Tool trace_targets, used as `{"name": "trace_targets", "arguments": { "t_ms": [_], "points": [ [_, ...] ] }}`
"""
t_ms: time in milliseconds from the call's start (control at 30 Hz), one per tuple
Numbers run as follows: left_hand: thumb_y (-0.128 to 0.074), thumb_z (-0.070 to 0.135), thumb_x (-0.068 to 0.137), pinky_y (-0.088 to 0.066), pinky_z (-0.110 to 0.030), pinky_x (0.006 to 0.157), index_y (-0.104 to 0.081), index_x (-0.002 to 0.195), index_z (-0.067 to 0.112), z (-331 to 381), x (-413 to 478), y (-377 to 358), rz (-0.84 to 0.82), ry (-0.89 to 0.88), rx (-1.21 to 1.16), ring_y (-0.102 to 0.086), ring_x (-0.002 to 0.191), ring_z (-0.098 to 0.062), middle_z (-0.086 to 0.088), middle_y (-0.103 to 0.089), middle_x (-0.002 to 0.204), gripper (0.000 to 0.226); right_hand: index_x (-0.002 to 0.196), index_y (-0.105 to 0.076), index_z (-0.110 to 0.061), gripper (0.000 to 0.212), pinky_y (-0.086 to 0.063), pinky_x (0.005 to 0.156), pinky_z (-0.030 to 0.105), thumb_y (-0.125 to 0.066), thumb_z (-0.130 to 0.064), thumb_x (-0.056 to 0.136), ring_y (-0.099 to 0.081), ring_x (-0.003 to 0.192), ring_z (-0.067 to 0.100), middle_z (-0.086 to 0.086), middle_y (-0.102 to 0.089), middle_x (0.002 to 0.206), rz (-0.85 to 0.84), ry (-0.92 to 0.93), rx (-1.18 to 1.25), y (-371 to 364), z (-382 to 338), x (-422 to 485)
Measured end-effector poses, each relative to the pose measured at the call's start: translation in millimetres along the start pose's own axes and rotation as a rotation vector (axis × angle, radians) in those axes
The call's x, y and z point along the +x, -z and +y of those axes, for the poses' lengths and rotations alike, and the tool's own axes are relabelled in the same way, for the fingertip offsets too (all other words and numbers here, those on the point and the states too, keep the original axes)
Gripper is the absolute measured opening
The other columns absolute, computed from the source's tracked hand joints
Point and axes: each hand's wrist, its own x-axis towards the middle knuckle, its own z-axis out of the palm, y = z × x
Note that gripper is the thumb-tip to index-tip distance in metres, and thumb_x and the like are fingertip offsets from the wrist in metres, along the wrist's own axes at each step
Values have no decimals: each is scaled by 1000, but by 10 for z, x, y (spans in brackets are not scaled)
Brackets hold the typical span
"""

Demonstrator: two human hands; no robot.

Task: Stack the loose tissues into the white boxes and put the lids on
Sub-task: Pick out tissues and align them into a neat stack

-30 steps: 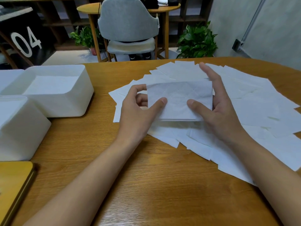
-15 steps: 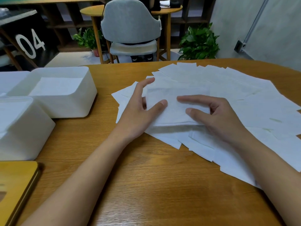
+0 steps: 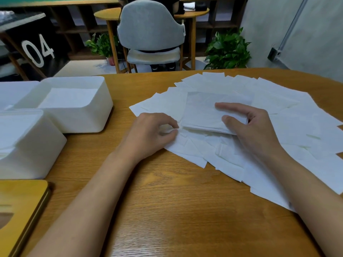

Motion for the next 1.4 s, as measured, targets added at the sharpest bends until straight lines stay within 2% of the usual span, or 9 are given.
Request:
{"name": "trace_targets", "arguments": {
  "t_ms": [233,367,500,667,767,867,1033,1167,1400],
  "points": [
    [-75,14,91,-50,-12,81,-78,93,19,217,-28,62,127,-13,-151,-70,90,-2,15,-75,88,6,128,-74,-26,33,-40,102,5,-64,-8,102,-55,127,-12,-21,-69,131,-6,36,-28,-6,25,7],
    [-77,14,92,-49,-11,84,-81,95,19,387,-35,72,53,44,-344,-72,96,1,15,-78,91,7,128,-73,-33,35,-44,103,12,-77,-32,94,-58,128,-4,-21,-70,131,-98,86,-80,13,-37,-26],
    [-80,22,93,-58,-27,91,-82,107,21,416,-28,71,2,78,-476,-73,102,-2,13,-79,101,14,115,-79,-32,34,-53,95,26,-85,-37,83,-70,112,7,-16,-77,114,-196,111,-106,-92,-58,-94],
    [-88,23,85,-59,-36,98,-78,119,23,391,-17,123,32,63,-506,-72,108,-9,7,-77,112,36,92,-79,-28,12,-51,78,13,-80,-16,90,-72,93,0,-19,-78,95,-75,43,28,-97,-51,-55],
    [-84,18,90,-58,-32,96,-76,120,21,368,-2,144,87,80,-533,-73,103,-9,6,-78,105,31,103,-80,-21,13,-54,80,18,-78,-15,92,-74,99,7,-12,-79,104,-103,0,106,-47,-84,-41],
    [-83,20,90,-59,-35,93,-76,118,24,408,1,99,146,106,-551,-74,101,-9,5,-79,97,29,123,-73,-27,32,-55,79,19,-76,-16,93,-71,105,7,-13,-75,115,-206,18,117,-90,-140,-85],
    [-85,22,89,-61,-45,89,-75,116,28,455,-8,20,171,151,-597,-75,99,-11,3,-79,94,29,152,-42,-46,69,-53,98,22,-74,-22,95,-60,125,4,-24,-56,141,-281,79,82,-137,-158,-129],
    [-85,24,89,-61,-41,86,-75,115,29,459,-3,-13,209,158,-581,-75,96,-11,4,-78,92,28,158,-28,-46,77,-51,109,33,-69,-17,100,-56,133,6,-24,-44,153,-300,114,62,-151,-167,-136],
    [-85,22,89,-52,-21,79,-74,109,26,469,11,-112,288,176,-563,-71,91,-7,11,-76,91,22,157,-31,-46,74,-54,106,46,-68,-15,101,-58,129,11,-23,-48,148,-274,125,39,-147,-151,-124]
  ]
}}
